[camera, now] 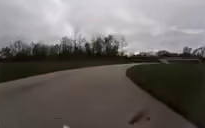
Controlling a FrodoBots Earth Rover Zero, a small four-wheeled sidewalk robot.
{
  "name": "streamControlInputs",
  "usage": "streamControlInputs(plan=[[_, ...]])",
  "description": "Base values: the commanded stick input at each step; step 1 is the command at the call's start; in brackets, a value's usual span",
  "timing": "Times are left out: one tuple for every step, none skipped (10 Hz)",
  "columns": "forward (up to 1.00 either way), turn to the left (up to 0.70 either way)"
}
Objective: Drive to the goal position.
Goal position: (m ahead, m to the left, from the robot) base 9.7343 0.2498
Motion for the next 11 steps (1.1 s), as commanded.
streamControlInputs(plan=[[1.00,0.00],[1.00,0.00],[1.00,0.00],[1.00,0.00],[1.00,0.00],[1.00,0.00],[1.00,0.00],[1.00,0.00],[1.00,0.00],[1.00,0.00],[1.00,0.00]])
